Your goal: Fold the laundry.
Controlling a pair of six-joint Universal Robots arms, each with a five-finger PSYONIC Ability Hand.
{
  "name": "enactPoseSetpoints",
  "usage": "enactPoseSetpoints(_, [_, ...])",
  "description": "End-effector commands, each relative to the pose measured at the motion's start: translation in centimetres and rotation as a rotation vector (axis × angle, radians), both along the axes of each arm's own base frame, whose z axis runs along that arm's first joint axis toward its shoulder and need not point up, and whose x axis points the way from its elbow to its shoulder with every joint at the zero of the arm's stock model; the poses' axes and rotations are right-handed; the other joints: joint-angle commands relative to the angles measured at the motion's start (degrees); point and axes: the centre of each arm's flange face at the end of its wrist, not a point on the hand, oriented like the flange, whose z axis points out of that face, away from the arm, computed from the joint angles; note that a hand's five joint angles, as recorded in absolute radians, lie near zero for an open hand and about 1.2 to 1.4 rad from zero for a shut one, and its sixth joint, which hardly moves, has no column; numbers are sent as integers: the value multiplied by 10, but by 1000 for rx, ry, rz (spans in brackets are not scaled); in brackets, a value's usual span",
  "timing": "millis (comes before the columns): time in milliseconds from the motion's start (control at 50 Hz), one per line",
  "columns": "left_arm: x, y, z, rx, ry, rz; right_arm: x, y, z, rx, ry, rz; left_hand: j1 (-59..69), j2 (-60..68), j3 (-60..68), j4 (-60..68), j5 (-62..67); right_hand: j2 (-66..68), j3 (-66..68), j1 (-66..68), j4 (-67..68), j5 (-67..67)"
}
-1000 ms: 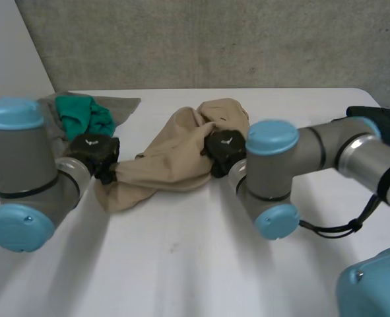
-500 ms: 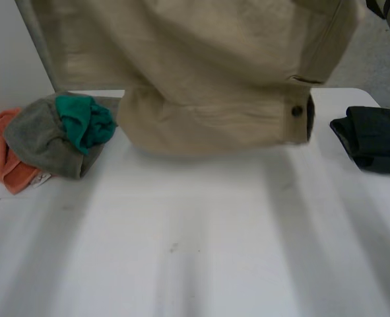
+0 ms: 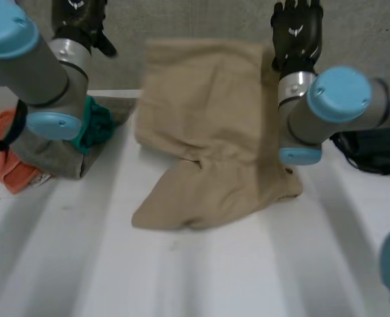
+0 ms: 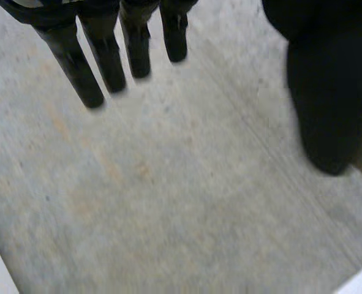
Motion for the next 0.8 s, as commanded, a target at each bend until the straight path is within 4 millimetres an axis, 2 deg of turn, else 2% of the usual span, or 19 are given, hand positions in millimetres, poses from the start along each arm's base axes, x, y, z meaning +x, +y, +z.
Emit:
enactPoseSetpoints(20, [7, 17, 1, 97, -19, 66, -14, -3, -2, 134, 49, 11, -21, -68, -70, -70, -75, -79, -93, -75, -95, -86])
enactPoseSetpoints(60, [11, 26, 5, 110, -25, 71, -21, 0, 6, 165, 37, 23, -21, -68, -70, -70, -75, -79, -93, -75, -95, -86])
enactPoseSetpoints(100, [15, 43, 4, 143, -47, 67, -31, 11, 16, 228, 70, 46, -21, -68, -70, -70, -75, -79, -93, -75, -95, -86])
enactPoseSetpoints(140, [18, 58, 4, 166, -65, 55, -37, 21, 17, 284, 113, 69, -21, -68, -70, -70, -75, -79, -93, -75, -95, -86])
enactPoseSetpoints(160, [19, 74, -2, 202, -91, 34, -44, 31, 19, 335, 154, 92, -21, -68, -70, -70, -75, -79, -93, -75, -95, -86])
enactPoseSetpoints(220, [20, 100, -17, 267, -134, -17, -54, 50, 18, 422, 214, 123, -21, -68, -70, -70, -75, -79, -93, -75, -95, -86])
enactPoseSetpoints(260, [21, 133, -43, 364, -195, -111, -71, 73, 9, 550, 277, 150, -10, -56, -59, -58, -64, -43, -56, -39, -59, -49])
enactPoseSetpoints(320, [22, 156, -65, 448, -235, -177, -80, 90, -1, 645, 314, 173, 70, 24, 21, 21, 16, -6, -19, -1, -21, -12])
enactPoseSetpoints(340, [24, 169, -78, 500, -259, -216, -85, 101, -11, 706, 336, 195, 113, 67, 64, 65, 60, 36, 23, 40, 21, 30])
enactPoseSetpoints(400, [24, 183, -97, 572, -287, -267, -89, 115, -28, 801, 364, 229, 188, 141, 138, 139, 134, 131, 117, 135, 115, 124])
enactPoseSetpoints(420, [24, 190, -106, 610, -296, -293, -91, 123, -40, 856, 377, 252, 243, 196, 194, 194, 189, 176, 162, 180, 160, 169])
enactPoseSetpoints(480, [23, 193, -123, 665, -308, -315, -92, 134, -57, 921, 389, 291, 304, 257, 254, 255, 250, 245, 231, 249, 229, 239])
enactPoseSetpoints(500, [22, 192, -133, 696, -315, -323, -93, 138, -70, 962, 396, 308, 324, 278, 275, 275, 270, 262, 248, 266, 246, 255])
enactPoseSetpoints(540, [21, 188, -142, 721, -324, -325, -93, 139, -83, 991, 397, 322, 324, 278, 275, 276, 270, 262, 248, 266, 246, 256])
enactPoseSetpoints(620, [15, 179, -159, 762, -337, -328, -91, 133, -108, 1016, 398, 328, 289, 243, 240, 240, 235, 255, 242, 260, 240, 249])
enactPoseSetpoints(640, [13, 174, -164, 769, -340, -327, -90, 129, -115, 1013, 394, 323, 247, 201, 198, 199, 193, 252, 238, 256, 236, 246])
enactPoseSetpoints(700, [8, 164, -170, 768, -348, -318, -88, 119, -122, 986, 386, 315, 216, 170, 167, 168, 163, 213, 200, 218, 198, 207])
enactPoseSetpoints(720, [7, 162, -173, 769, -349, -314, -87, 113, -124, 965, 378, 305, 215, 168, 166, 166, 161, 153, 140, 158, 138, 147])
enactPoseSetpoints(800, [0, 151, -180, 759, -357, -293, -84, 99, -126, 896, 355, 270, 164, 118, 115, 116, 111, 123, 109, 127, 107, 116])
